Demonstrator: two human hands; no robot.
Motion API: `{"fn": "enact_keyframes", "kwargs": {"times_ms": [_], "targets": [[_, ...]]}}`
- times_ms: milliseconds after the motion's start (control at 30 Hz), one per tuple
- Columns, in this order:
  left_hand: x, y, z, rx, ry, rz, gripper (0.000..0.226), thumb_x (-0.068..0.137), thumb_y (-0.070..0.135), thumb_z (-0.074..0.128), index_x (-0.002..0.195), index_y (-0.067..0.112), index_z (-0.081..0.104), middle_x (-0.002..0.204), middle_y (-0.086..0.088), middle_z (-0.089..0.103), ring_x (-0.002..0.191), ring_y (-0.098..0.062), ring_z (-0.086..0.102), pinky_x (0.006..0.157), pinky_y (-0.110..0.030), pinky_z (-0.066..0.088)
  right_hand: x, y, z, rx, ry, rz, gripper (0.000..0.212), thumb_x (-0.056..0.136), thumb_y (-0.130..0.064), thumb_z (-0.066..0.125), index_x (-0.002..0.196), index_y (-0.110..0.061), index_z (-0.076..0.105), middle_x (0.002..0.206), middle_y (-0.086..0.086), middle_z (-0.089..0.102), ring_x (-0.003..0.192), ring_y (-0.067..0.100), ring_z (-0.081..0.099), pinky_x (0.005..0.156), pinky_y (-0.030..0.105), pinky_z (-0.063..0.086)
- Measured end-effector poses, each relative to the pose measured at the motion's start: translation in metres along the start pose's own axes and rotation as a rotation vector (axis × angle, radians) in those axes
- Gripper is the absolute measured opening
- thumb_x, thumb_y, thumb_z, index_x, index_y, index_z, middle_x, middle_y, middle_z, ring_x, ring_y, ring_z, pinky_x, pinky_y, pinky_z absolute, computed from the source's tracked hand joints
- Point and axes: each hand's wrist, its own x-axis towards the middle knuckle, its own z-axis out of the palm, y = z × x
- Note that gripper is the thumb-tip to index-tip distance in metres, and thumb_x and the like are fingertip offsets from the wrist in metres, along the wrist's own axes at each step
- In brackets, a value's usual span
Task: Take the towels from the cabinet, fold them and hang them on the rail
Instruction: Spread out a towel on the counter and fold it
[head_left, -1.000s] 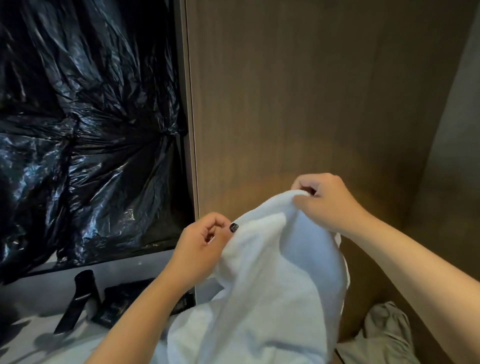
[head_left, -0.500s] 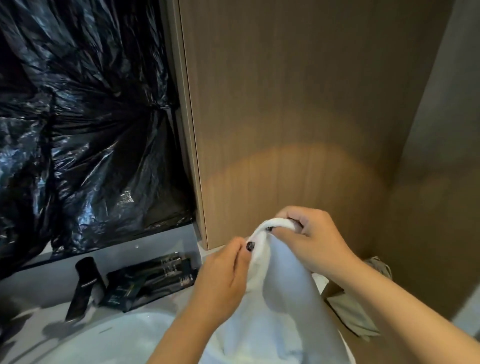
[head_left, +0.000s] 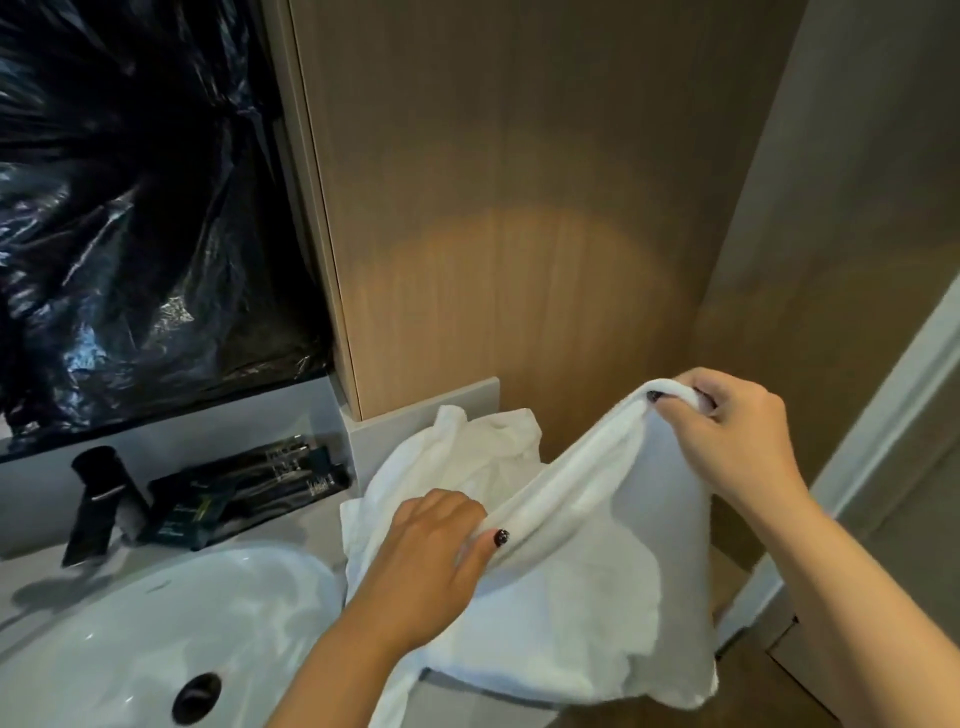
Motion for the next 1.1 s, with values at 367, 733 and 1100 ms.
{"fn": "enact_keyframes", "kwargs": {"times_ms": [367,733,1100], "targets": [[0.011,0.128,0.014,-0.453,0.307,0.093,0.022,0.097,0.029,0.046,0.079,0.040,0.054,0.079,0.022,0.059,0.075,-0.004,0.056,0.064,-0.009,0.038,-0.053,0.007,-0.061,0.016,-0.789,-0.238,0.029,0.088,-0.028,0.070,0.108,-0.048,0.064,0.051,-0.015,0.048,0.050,0.005,0.039,0.054,0.019,0.031],[-0.026,0.195,0.041,-0.524,0.396,-0.129,0.014,0.091,0.024,0.068,0.078,0.029,0.069,0.081,0.017,0.067,0.080,-0.007,0.063,0.064,-0.011,0.045,-0.106,0.038,-0.092,0.104,-0.791,-0.289,0.020,0.084,-0.038,0.071,0.081,-0.018,0.067,0.060,0.005,0.053,0.053,0.008,0.041,0.052,0.028,0.033],[-0.043,0.177,0.036,-0.575,0.204,-0.147,0.039,0.085,0.062,0.048,0.069,0.028,0.057,0.064,0.009,0.055,0.060,-0.005,0.048,0.058,-0.018,0.037,-0.091,0.039,-0.091,-0.007,-0.381,-0.373,0.012,0.093,-0.033,0.061,0.085,-0.029,0.067,0.065,-0.014,0.058,0.058,0.013,0.054,0.052,0.040,0.047]]}}
